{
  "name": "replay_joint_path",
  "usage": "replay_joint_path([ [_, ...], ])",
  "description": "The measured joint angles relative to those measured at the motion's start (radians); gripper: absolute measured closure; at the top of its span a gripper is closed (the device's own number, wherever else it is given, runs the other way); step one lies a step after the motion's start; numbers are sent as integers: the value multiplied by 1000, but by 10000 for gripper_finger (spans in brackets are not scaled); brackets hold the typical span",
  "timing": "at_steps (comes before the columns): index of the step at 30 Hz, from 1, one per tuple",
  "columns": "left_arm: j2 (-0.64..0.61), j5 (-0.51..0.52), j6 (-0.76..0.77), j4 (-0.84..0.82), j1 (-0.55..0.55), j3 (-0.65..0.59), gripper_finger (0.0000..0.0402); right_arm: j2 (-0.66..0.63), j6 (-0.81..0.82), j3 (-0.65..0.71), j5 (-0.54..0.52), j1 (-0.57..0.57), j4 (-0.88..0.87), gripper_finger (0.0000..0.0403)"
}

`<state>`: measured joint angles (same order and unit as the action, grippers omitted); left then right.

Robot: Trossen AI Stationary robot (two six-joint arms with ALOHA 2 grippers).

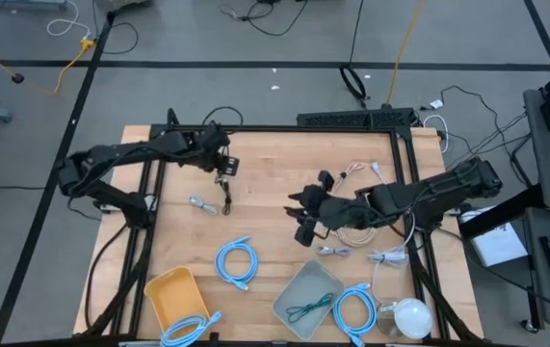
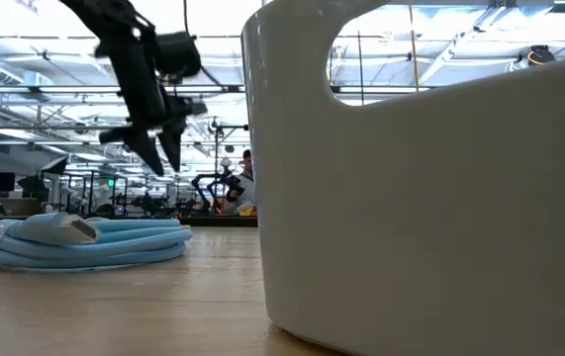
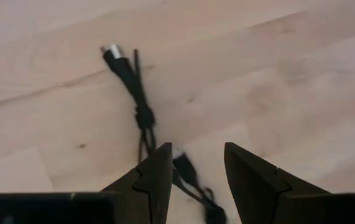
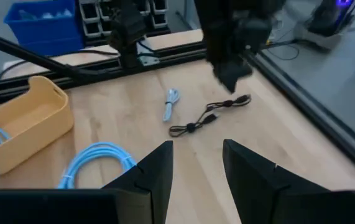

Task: Sort cables
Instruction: Put the top black charger cable into the gray bin

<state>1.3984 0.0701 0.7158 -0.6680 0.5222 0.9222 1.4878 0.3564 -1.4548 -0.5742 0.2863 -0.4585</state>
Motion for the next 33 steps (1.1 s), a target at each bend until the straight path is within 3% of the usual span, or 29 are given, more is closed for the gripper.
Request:
replay_joint_path([
  [11,182,-29,-45,21,78,0,195,-58,-38,0,0,-45,-1,269],
  [16,218,-45,-76,52,107,0,196,-69,-44,0,1,-45,0,269],
  [21,229,-28,-90,62,113,0,253,-73,-55,0,3,-35,-6,269],
  [28,234,-32,-134,68,112,0,386,-84,-54,0,2,-16,-14,269],
  [33,234,-73,-127,63,100,0,397,-102,-26,0,0,-10,-63,269],
])
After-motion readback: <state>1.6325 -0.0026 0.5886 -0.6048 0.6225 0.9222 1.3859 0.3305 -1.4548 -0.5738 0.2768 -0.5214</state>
